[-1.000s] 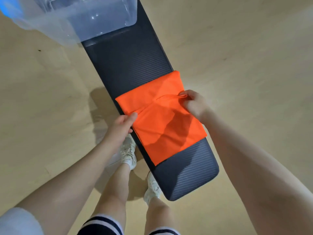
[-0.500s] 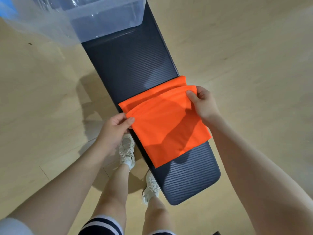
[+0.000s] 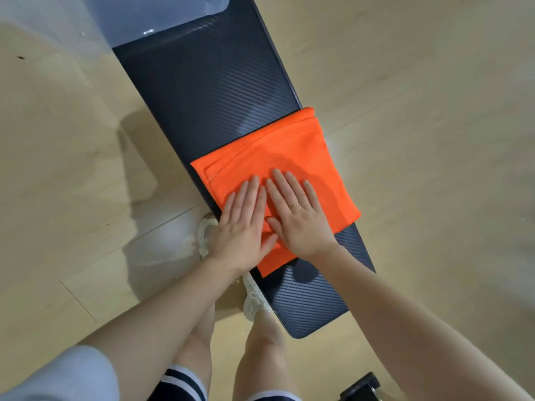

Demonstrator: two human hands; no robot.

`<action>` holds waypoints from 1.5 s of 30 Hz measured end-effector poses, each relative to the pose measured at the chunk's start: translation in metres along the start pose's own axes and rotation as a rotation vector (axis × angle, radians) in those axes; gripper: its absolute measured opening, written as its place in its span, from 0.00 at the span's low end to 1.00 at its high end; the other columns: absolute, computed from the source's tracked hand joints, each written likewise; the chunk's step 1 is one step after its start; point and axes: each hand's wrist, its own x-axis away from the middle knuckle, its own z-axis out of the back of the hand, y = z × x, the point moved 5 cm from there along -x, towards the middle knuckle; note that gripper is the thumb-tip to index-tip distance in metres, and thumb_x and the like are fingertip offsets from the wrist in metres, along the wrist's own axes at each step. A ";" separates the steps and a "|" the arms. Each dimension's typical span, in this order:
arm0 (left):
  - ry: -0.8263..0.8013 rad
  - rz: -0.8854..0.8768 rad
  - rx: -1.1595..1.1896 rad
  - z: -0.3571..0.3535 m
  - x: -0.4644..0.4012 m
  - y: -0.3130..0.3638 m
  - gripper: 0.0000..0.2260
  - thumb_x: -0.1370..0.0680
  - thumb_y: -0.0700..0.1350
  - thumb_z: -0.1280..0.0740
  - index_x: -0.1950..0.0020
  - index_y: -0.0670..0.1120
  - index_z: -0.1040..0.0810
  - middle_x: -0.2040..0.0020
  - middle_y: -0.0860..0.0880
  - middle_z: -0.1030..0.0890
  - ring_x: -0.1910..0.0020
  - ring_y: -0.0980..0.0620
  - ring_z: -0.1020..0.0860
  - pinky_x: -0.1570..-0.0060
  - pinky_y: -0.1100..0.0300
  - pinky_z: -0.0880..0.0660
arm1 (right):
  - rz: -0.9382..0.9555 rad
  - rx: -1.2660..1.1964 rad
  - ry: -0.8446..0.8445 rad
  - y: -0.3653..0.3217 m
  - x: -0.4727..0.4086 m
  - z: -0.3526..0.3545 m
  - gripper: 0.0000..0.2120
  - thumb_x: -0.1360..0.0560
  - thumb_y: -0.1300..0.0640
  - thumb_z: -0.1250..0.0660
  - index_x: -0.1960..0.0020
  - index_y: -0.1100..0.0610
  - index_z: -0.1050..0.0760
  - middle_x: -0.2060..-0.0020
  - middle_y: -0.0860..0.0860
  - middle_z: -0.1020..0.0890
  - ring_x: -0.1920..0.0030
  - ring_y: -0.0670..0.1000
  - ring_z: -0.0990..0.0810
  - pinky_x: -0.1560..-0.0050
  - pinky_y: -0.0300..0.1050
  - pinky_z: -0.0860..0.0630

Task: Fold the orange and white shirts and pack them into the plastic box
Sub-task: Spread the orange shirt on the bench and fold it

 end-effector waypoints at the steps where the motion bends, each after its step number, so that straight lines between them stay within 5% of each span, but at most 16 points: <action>1: -0.048 0.007 -0.023 -0.009 0.003 -0.003 0.44 0.32 0.67 0.43 0.27 0.38 0.47 0.25 0.37 0.43 0.27 0.43 0.48 0.26 0.48 0.49 | -0.025 0.040 -0.044 0.007 0.006 -0.010 0.30 0.24 0.43 0.47 0.27 0.55 0.44 0.27 0.55 0.36 0.27 0.54 0.41 0.29 0.54 0.48; 7: -0.128 0.038 -0.095 -0.024 0.010 -0.025 0.58 0.43 0.73 0.35 0.25 0.41 0.54 0.24 0.41 0.49 0.24 0.47 0.58 0.28 0.56 0.66 | -0.157 0.146 -0.112 0.068 0.018 -0.019 0.32 0.25 0.38 0.51 0.26 0.51 0.46 0.26 0.54 0.39 0.26 0.56 0.43 0.29 0.56 0.52; 12: -0.050 0.113 -0.075 -0.020 0.017 -0.019 0.59 0.42 0.67 0.28 0.25 0.39 0.54 0.24 0.38 0.50 0.25 0.43 0.55 0.27 0.53 0.63 | -0.401 -0.154 -0.168 0.094 0.031 -0.013 0.35 0.26 0.36 0.57 0.24 0.50 0.57 0.23 0.54 0.53 0.23 0.56 0.53 0.26 0.55 0.55; 15: 0.062 0.317 0.157 -0.014 0.040 -0.004 0.47 0.33 0.54 0.27 0.25 0.38 0.49 0.24 0.37 0.49 0.25 0.38 0.47 0.29 0.44 0.44 | -0.556 -0.399 0.042 0.094 0.045 -0.002 0.30 0.22 0.44 0.48 0.25 0.58 0.46 0.25 0.59 0.45 0.26 0.59 0.43 0.29 0.51 0.44; 17: 0.156 0.556 0.359 -0.012 0.059 0.007 0.35 0.28 0.47 0.30 0.27 0.39 0.42 0.26 0.38 0.42 0.28 0.38 0.41 0.32 0.44 0.40 | -0.767 -0.553 0.194 0.097 0.064 0.004 0.24 0.21 0.52 0.44 0.29 0.62 0.39 0.30 0.61 0.35 0.30 0.60 0.35 0.34 0.47 0.39; 21: 0.175 1.053 0.846 -0.039 0.086 0.029 0.15 0.22 0.46 0.38 0.40 0.39 0.28 0.42 0.40 0.23 0.41 0.40 0.26 0.46 0.52 0.31 | -1.091 -0.829 0.138 0.103 0.093 -0.008 0.14 0.22 0.54 0.42 0.41 0.60 0.27 0.44 0.56 0.23 0.44 0.56 0.25 0.44 0.46 0.31; 26: 0.173 1.168 1.143 -0.045 0.078 0.060 0.14 0.21 0.50 0.41 0.66 0.47 0.31 0.66 0.50 0.27 0.60 0.47 0.26 0.55 0.54 0.30 | -1.157 -1.044 0.113 0.103 0.090 -0.017 0.08 0.28 0.47 0.37 0.63 0.49 0.31 0.65 0.49 0.25 0.59 0.54 0.25 0.50 0.56 0.24; 30: 0.171 1.374 1.241 -0.051 0.072 0.056 0.13 0.23 0.49 0.36 0.64 0.43 0.29 0.63 0.48 0.25 0.63 0.48 0.26 0.53 0.54 0.27 | -1.194 -1.043 0.103 0.112 0.088 -0.019 0.10 0.28 0.48 0.35 0.64 0.49 0.32 0.63 0.53 0.23 0.58 0.56 0.22 0.49 0.56 0.22; 34: 0.016 1.312 1.311 -0.057 0.070 0.056 0.12 0.24 0.47 0.34 0.46 0.40 0.24 0.46 0.42 0.21 0.48 0.42 0.23 0.44 0.50 0.25 | -1.140 -1.088 0.107 0.117 0.097 -0.010 0.09 0.26 0.56 0.36 0.63 0.54 0.32 0.69 0.51 0.23 0.65 0.50 0.21 0.57 0.47 0.21; 36: -0.023 1.275 1.412 -0.054 0.079 0.060 0.13 0.23 0.47 0.35 0.43 0.42 0.25 0.49 0.46 0.21 0.51 0.47 0.23 0.51 0.55 0.27 | -1.129 -1.120 0.116 0.116 0.108 -0.004 0.09 0.25 0.58 0.36 0.62 0.54 0.33 0.68 0.52 0.23 0.69 0.48 0.23 0.66 0.40 0.23; 39: -0.042 1.236 1.599 -0.047 0.102 0.070 0.04 0.22 0.45 0.37 0.51 0.46 0.26 0.56 0.49 0.21 0.58 0.52 0.22 0.57 0.61 0.26 | -1.192 -1.216 0.099 0.111 0.132 0.001 0.07 0.25 0.61 0.39 0.58 0.53 0.35 0.68 0.54 0.25 0.72 0.49 0.26 0.72 0.38 0.27; 45: 0.211 1.135 1.259 -0.006 0.137 0.066 0.06 0.22 0.41 0.38 0.47 0.45 0.33 0.60 0.47 0.24 0.67 0.53 0.25 0.64 0.62 0.27 | -0.910 -1.280 -0.002 0.089 0.154 0.036 0.10 0.24 0.66 0.42 0.58 0.52 0.32 0.74 0.52 0.33 0.78 0.45 0.35 0.76 0.36 0.37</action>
